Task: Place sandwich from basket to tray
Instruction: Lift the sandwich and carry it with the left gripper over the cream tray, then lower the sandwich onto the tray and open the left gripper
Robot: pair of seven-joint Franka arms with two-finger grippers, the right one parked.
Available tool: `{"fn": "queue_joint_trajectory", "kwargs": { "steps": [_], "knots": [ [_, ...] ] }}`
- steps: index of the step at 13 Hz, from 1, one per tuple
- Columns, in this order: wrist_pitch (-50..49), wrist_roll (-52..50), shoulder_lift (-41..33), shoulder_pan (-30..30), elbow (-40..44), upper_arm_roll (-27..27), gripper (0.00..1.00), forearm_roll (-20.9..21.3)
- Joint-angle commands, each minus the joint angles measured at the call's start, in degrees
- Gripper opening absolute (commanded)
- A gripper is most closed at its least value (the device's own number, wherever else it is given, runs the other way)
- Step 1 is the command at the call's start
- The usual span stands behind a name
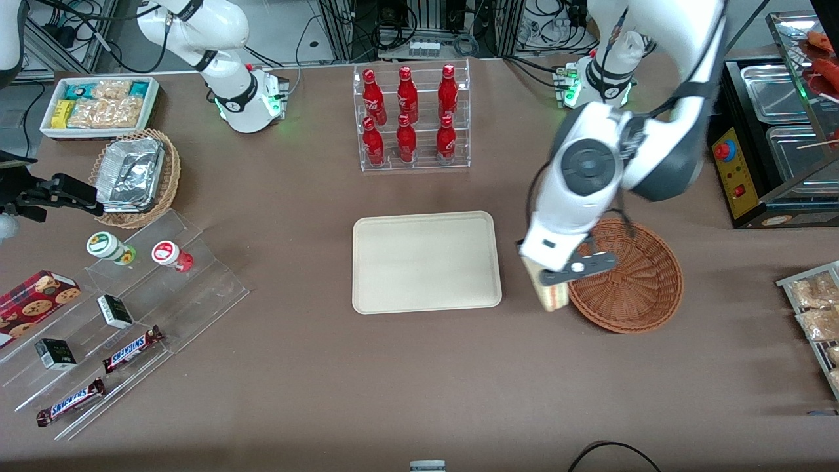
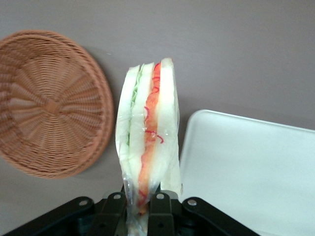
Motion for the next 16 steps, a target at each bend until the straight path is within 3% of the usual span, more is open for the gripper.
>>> {"fn": "queue_joint_trajectory", "kwargs": {
  "steps": [1, 5, 16],
  "knots": [
    [-1.28, -3.28, 8.64, -5.67, 8.85, 0.77, 0.00, 0.10],
    [-0.49, -4.52, 17.00, -11.13, 16.07, 0.77, 0.00, 0.10],
    [6.63, -5.84, 24.57, -20.37, 15.63, 0.86, 0.00, 0.71]
  ]
}}
